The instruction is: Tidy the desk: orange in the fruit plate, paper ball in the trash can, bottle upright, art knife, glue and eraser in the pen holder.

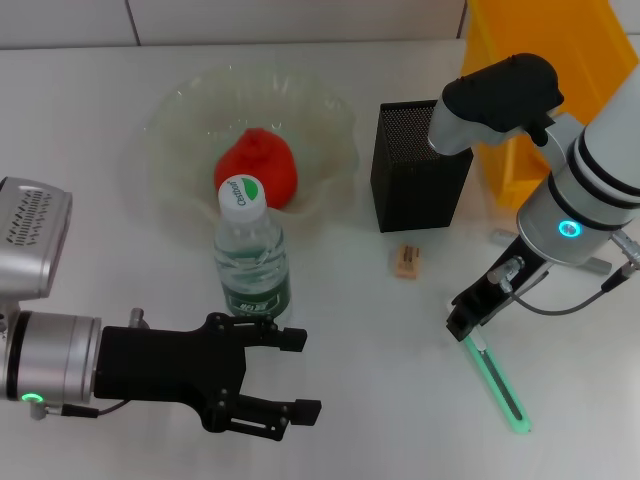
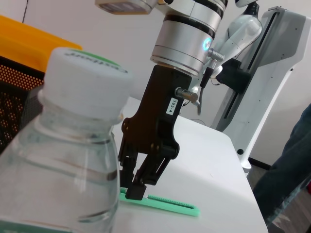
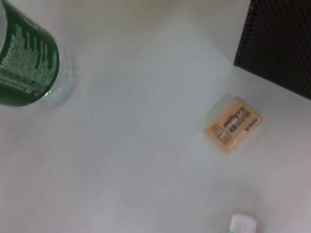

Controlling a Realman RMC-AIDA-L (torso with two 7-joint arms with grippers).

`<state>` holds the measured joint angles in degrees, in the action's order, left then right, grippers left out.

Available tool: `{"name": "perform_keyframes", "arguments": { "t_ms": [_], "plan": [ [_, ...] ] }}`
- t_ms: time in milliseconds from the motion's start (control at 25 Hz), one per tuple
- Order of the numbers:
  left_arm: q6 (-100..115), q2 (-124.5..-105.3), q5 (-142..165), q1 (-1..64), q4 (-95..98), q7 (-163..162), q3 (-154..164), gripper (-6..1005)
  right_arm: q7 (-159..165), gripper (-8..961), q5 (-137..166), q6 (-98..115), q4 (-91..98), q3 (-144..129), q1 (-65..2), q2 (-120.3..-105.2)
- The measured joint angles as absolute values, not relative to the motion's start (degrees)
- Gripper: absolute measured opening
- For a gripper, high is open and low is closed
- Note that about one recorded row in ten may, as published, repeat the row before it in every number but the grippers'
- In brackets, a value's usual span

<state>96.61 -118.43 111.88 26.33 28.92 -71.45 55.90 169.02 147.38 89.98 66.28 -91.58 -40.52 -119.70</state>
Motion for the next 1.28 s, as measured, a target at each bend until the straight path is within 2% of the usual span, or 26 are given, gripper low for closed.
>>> {"name": "perform_keyframes", "arguments": {
  "t_ms": [800, 1040, 1280],
  "plan": [
    [96.2, -118.44, 111.9, 25.9, 28.9, -71.5, 55.9, 870, 169.0, 300, 147.6, 90.1, 66.0, -92.8, -40.4, -119.7],
    [96.4, -118.49, 111.9, 25.9, 28.9, -71.5, 55.9, 870, 169.0, 125, 147.5, 90.0, 67.3, -92.7, -40.0, -119.67],
    [96.3, -118.47, 111.9, 25.8, 28.9, -71.5, 55.9, 870, 168.7, 90, 147.4, 90.6, 72.5, -91.9, -37.8, -119.34]
  ]
}}
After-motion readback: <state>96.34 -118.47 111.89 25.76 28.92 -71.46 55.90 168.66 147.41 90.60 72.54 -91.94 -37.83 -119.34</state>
